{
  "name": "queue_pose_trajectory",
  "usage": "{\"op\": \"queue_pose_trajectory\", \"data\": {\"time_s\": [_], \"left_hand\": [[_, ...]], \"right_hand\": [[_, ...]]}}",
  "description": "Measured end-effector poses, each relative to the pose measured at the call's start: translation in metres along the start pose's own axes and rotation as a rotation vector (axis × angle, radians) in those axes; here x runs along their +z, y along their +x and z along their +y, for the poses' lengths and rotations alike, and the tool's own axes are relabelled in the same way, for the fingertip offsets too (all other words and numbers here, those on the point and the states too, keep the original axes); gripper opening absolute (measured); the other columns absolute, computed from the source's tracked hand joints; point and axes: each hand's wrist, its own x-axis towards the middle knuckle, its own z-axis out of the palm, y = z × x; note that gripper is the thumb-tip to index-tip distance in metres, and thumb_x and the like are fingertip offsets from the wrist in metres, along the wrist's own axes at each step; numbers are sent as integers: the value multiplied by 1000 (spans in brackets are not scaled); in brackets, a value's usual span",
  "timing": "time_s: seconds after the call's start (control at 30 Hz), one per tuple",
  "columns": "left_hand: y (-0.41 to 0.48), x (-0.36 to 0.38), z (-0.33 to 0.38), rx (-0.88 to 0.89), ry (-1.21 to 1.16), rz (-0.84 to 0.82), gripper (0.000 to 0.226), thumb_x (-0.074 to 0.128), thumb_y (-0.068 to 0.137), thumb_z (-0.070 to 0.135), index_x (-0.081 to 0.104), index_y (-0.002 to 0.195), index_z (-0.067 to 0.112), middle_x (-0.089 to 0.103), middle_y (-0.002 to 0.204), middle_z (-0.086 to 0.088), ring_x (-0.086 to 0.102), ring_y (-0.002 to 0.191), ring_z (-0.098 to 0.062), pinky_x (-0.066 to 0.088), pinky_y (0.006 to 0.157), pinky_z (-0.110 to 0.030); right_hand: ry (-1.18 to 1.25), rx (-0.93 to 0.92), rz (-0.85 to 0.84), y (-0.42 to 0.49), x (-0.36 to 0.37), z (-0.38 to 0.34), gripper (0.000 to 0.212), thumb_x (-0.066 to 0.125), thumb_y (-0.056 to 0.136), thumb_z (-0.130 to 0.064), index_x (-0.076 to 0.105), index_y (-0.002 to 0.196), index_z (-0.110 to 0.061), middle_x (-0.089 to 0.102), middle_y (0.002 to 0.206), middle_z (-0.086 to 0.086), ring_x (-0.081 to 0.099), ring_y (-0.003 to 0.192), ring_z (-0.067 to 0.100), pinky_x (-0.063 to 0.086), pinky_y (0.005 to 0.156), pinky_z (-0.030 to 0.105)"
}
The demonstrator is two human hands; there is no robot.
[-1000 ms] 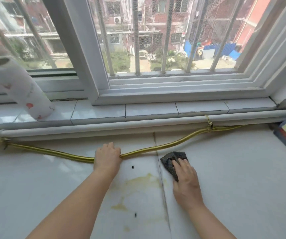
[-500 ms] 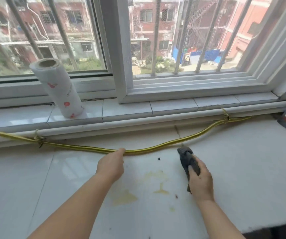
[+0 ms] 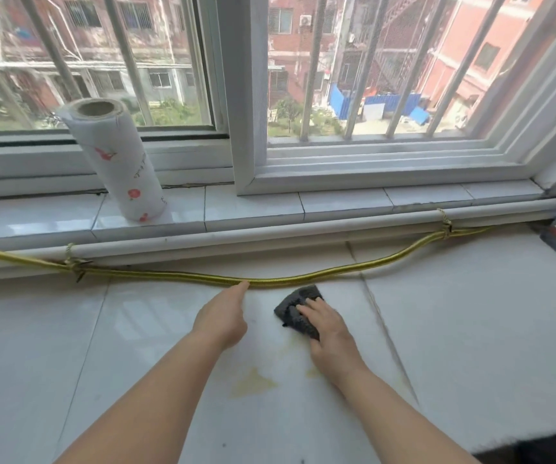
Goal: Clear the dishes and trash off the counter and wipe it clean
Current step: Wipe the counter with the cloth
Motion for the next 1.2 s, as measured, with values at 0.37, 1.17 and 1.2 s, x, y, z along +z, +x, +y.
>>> {"op": "queue_pose_trajectory", "data": {"time_s": [0.37, 1.17, 1.2], "left_hand": [[-10, 11, -7, -2, -97, 100, 55, 33, 96, 6, 31, 148, 24, 33, 153, 5, 31, 141, -16, 29, 113, -31], [-57, 21, -40, -95, -70, 215, 46, 34, 97, 8, 43, 141, 22, 44, 145, 6, 42, 132, -16, 36, 104, -28], [-57, 21, -39, -94, -51, 224, 47, 34, 96, 7, 43, 140, 22, 45, 143, 7, 43, 131, -15, 37, 102, -26]], "right_hand": [[128, 562, 464, -70, -69, 75, 46, 51, 93, -8, 48, 139, -13, 44, 146, 6, 39, 135, 23, 32, 111, 36], [92, 577, 478, -60, -53, 25, 44, 55, 91, -16, 49, 135, -13, 43, 145, 11, 40, 132, 29, 33, 105, 37], [3, 602, 337, -63, -44, 30, 56, 57, 91, -30, 39, 142, -15, 31, 153, 9, 27, 140, 26, 24, 112, 38]]}}
